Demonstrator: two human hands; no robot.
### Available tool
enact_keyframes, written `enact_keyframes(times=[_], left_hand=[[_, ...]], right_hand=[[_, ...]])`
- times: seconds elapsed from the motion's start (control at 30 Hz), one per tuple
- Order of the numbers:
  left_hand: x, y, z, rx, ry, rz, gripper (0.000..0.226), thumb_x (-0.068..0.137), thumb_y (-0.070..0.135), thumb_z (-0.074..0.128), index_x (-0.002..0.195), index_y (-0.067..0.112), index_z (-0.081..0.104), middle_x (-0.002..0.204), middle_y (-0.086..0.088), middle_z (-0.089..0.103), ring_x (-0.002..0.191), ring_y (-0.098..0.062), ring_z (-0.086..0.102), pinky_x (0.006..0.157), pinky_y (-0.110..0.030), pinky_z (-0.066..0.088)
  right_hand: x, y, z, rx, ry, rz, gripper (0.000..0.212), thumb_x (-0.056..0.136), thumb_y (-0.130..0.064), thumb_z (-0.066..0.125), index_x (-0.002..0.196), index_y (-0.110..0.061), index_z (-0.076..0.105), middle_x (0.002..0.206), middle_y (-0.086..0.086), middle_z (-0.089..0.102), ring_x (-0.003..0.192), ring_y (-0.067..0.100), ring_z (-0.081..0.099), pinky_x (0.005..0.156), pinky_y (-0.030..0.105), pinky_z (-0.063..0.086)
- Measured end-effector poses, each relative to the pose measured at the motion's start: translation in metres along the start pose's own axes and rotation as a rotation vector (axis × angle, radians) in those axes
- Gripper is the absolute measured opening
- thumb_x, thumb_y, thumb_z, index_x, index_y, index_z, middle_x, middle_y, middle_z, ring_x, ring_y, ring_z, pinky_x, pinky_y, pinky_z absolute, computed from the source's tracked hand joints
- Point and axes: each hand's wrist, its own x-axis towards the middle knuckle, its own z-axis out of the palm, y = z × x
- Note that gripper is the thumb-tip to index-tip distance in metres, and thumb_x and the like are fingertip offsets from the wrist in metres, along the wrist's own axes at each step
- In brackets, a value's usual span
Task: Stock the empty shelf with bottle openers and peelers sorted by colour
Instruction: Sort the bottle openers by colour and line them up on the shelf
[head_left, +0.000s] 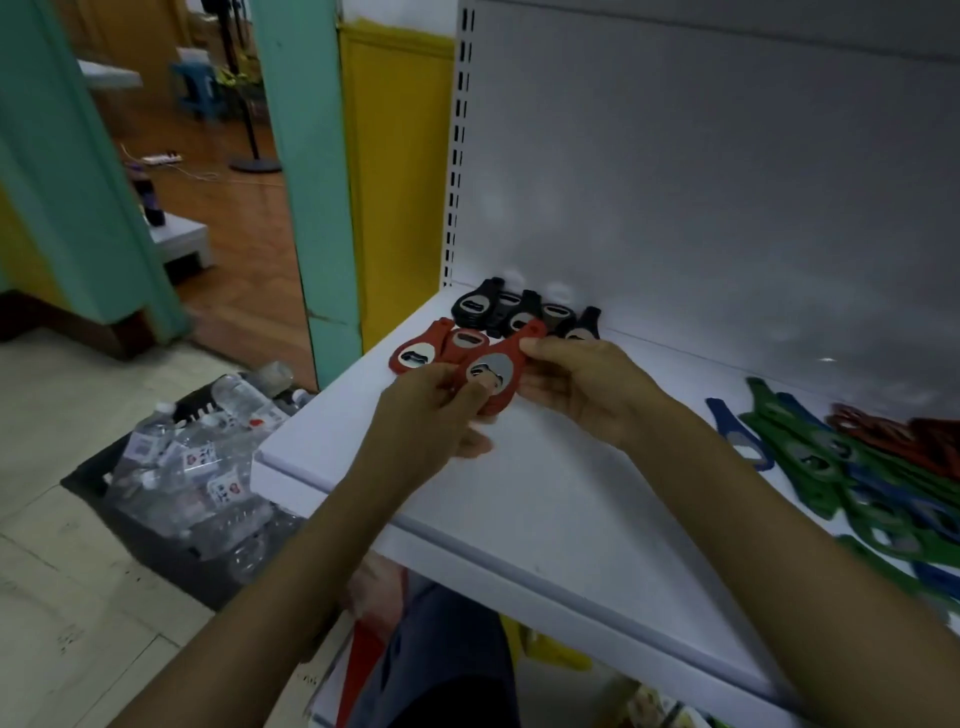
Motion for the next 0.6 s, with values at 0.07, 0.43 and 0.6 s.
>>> enact_keyframes(times=[0.07, 0.43, 0.6], left_hand=[[0.003, -0.011, -0.012, 0.468, 0.197, 0.191, 0.044, 0.086, 0.045, 0.059, 0.117, 0.015, 0.058, 0.09, 0.006, 0.066, 0.068, -0.007, 0.061, 0.063, -0.021, 0.047], [0.066, -0.042, -0.03, 0.809, -0.292, 0.498, 0.074, 0.088, 0.055, 0.046, 0.149, 0.021, 0.021, 0.156, -0.001, 0.022, 0.146, -0.018, 0.011, 0.118, -0.041, 0.012], [0.069, -0.049, -0.028, 0.769, -0.249, 0.545, 0.066, 0.092, 0.051, 0.043, 0.147, 0.02, 0.025, 0.153, 0.001, 0.03, 0.143, -0.015, 0.02, 0.117, -0.035, 0.017]], right_hand=[[0.01, 0.002, 0.003, -0.003, 0.025, 0.075, 0.006, 0.083, -0.008, 0.069, 0.087, -0.004, 0.069, 0.082, 0.012, 0.073, 0.071, 0.019, 0.071, 0.061, 0.025, 0.058], [0.045, -0.004, 0.016, -0.4, 0.2, 0.107, 0.015, 0.082, -0.01, 0.071, 0.091, 0.0, 0.066, 0.073, 0.012, 0.068, 0.053, 0.016, 0.065, 0.048, 0.023, 0.056], [0.048, 0.006, 0.015, -0.414, 0.223, 0.043, 0.009, 0.082, -0.006, 0.071, 0.085, 0.001, 0.067, 0.079, 0.014, 0.07, 0.063, 0.02, 0.069, 0.055, 0.027, 0.059]])
